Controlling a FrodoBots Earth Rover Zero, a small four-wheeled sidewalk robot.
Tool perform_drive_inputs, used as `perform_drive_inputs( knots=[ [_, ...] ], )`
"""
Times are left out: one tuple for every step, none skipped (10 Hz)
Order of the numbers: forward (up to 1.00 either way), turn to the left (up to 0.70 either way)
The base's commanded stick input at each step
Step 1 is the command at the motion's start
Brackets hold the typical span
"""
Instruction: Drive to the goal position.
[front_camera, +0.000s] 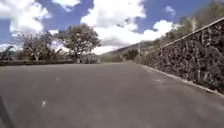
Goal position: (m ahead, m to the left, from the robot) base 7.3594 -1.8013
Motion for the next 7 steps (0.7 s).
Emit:
perform_drive_inputs(
  knots=[
    [0.7, 0.0],
    [0.7, 0.0],
    [0.7, 0.0],
    [0.7, 0.0],
    [0.7, 0.0],
    [0.7, 0.0],
    [0.7, 0.0]
  ],
)
